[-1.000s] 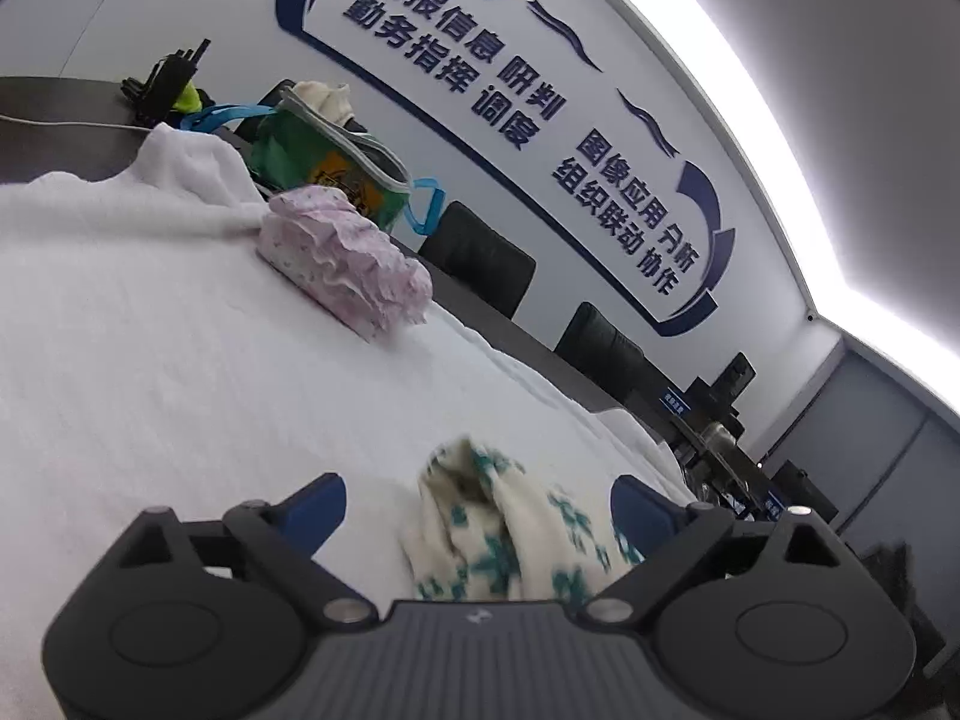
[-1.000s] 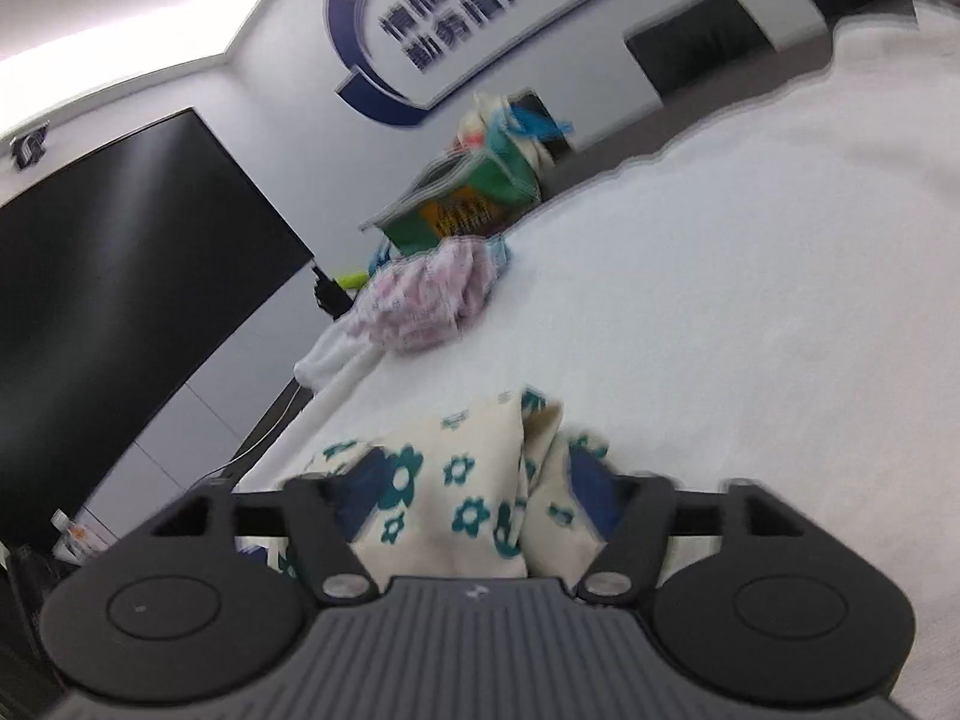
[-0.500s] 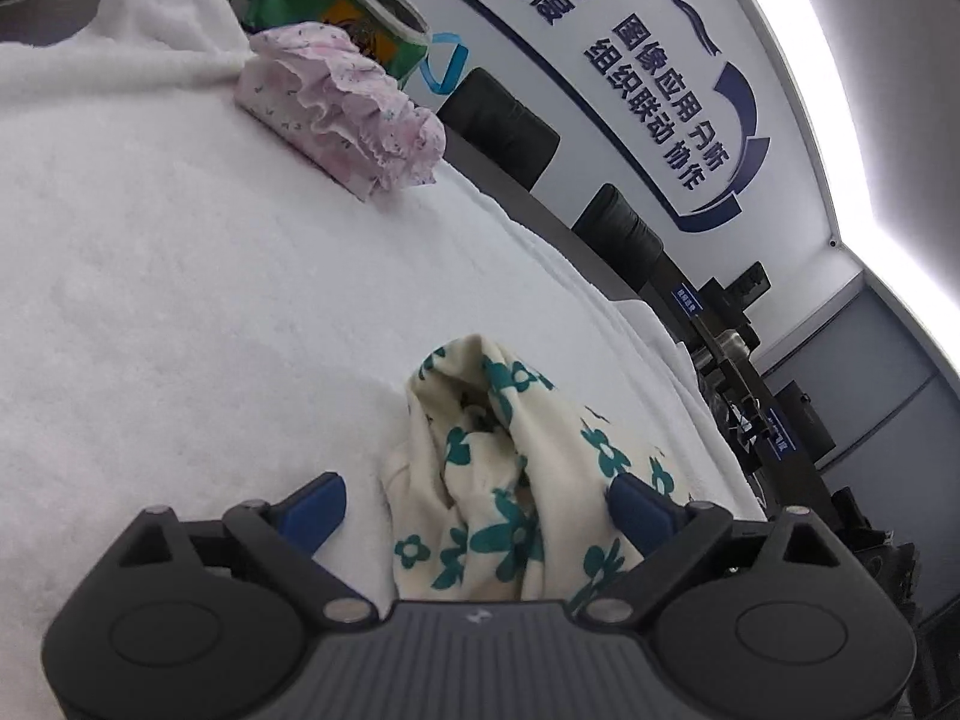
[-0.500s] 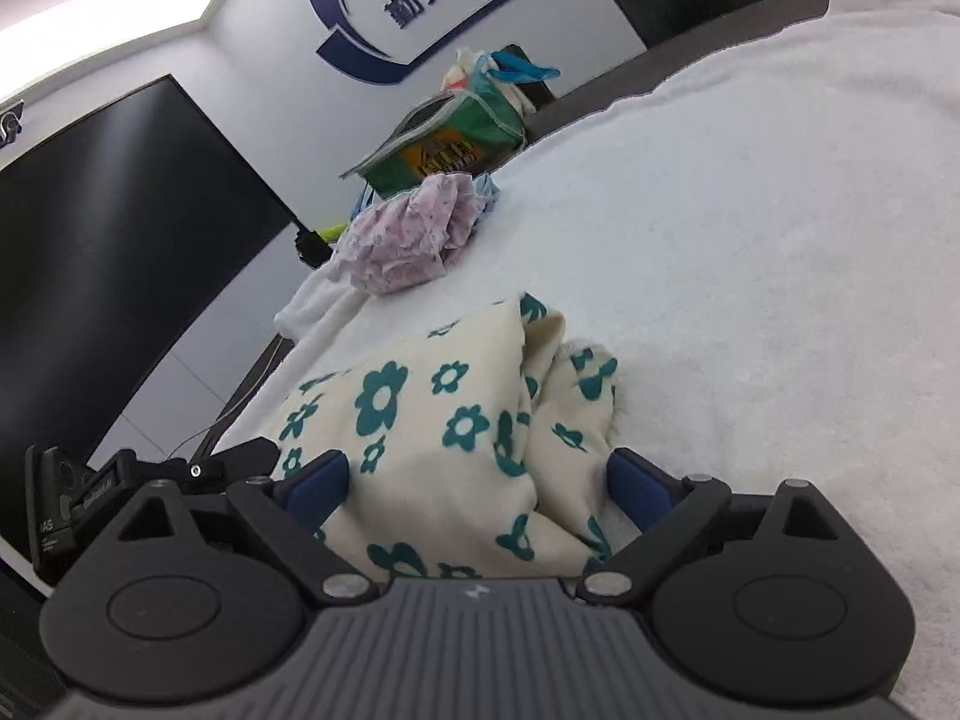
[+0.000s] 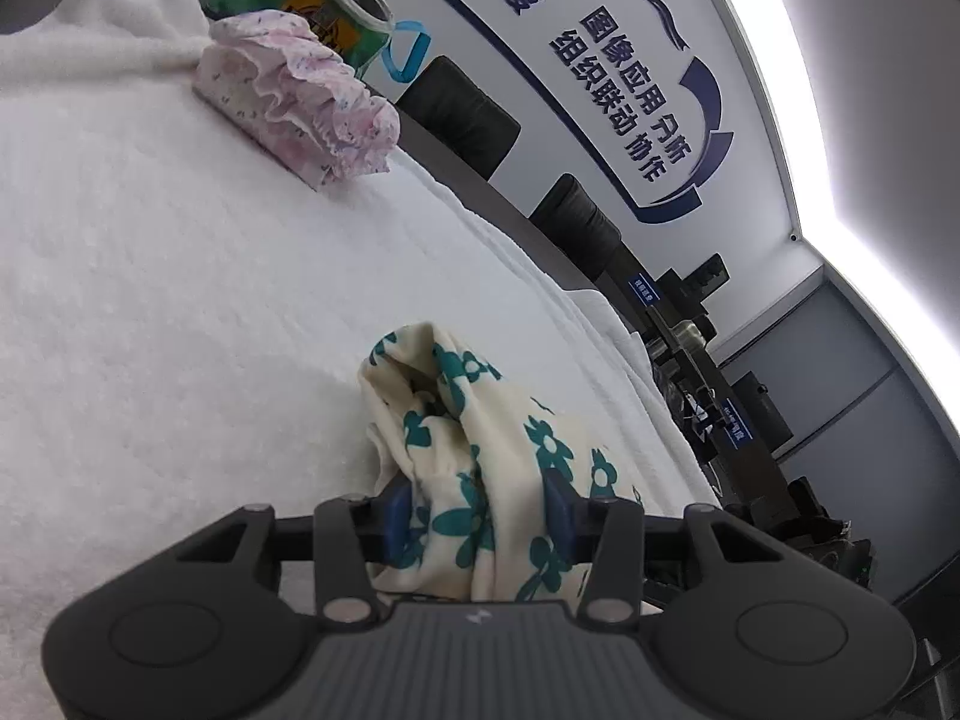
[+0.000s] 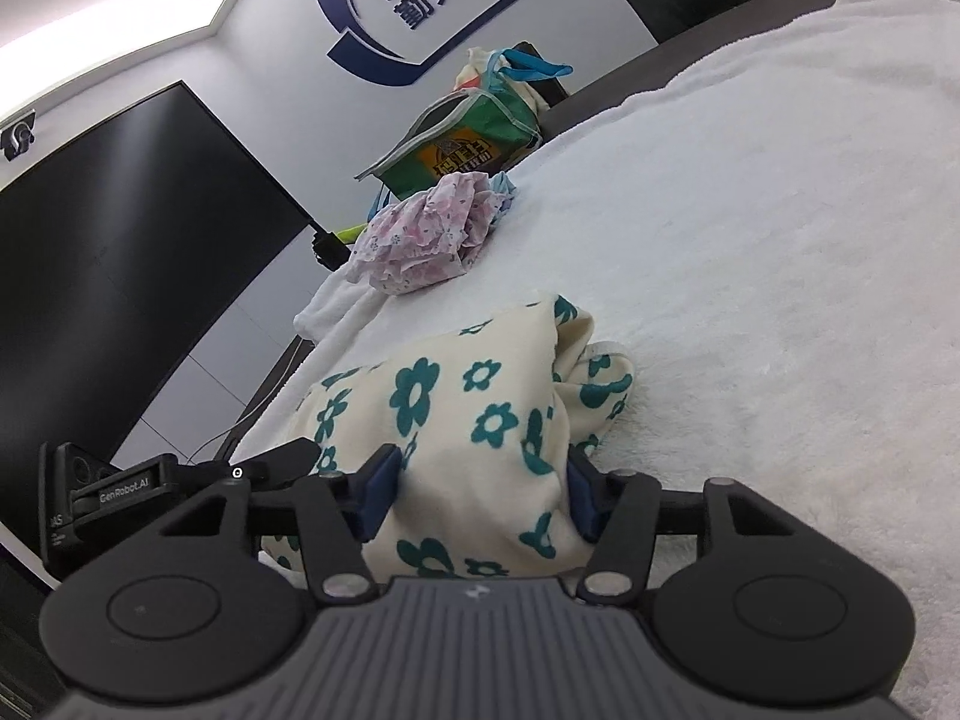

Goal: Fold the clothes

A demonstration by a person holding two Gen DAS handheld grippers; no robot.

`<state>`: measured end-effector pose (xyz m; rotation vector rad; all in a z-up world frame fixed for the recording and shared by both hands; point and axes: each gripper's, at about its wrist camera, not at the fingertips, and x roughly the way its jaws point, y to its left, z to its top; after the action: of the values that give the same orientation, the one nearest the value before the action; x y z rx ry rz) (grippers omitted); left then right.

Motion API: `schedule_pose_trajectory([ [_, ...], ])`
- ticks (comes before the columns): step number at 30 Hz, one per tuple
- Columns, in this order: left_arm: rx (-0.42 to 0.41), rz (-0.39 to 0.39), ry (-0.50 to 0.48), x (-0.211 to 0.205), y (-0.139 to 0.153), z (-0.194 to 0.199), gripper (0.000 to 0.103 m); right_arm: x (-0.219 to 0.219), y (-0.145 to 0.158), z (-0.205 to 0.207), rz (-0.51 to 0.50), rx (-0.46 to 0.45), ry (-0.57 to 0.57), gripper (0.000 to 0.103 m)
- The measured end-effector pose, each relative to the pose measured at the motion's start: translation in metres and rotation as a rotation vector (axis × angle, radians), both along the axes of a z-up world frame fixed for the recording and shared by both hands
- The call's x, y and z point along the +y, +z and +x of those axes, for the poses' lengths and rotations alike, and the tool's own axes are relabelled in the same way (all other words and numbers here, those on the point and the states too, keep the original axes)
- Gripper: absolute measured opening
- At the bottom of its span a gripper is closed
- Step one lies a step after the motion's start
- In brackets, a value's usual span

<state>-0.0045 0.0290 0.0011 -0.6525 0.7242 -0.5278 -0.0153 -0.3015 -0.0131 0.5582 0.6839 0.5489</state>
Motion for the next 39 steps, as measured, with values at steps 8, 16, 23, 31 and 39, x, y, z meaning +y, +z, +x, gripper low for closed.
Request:
schedule_pose_trajectory([
  [8, -0.05, 0.107, 0.041, -0.003, 0.004, -0.013, 0.073, 0.002, 0.0, -0.003, -0.011, -0.016, -0.002, 0.057],
  [16, 0.002, 0.057, 0.027, 0.004, 0.003, -0.006, 0.073, 0.001, 0.003, -0.003, -0.014, -0.021, 0.0, 0.06],
  [23, 0.007, 0.051, 0.028, 0.004, 0.002, 0.0, 0.073, -0.003, 0.005, 0.001, -0.004, -0.008, -0.009, 0.065],
  [31, 0.014, 0.047, 0.012, 0.004, 0.001, 0.002, 0.074, -0.006, 0.01, 0.003, -0.016, -0.01, -0.02, 0.07],
  [39, 0.074, -0.084, -0.029, 0.003, -0.008, 0.013, 0.046, -0.001, -0.001, 0.018, 0.031, 0.05, 0.031, 0.049],
])
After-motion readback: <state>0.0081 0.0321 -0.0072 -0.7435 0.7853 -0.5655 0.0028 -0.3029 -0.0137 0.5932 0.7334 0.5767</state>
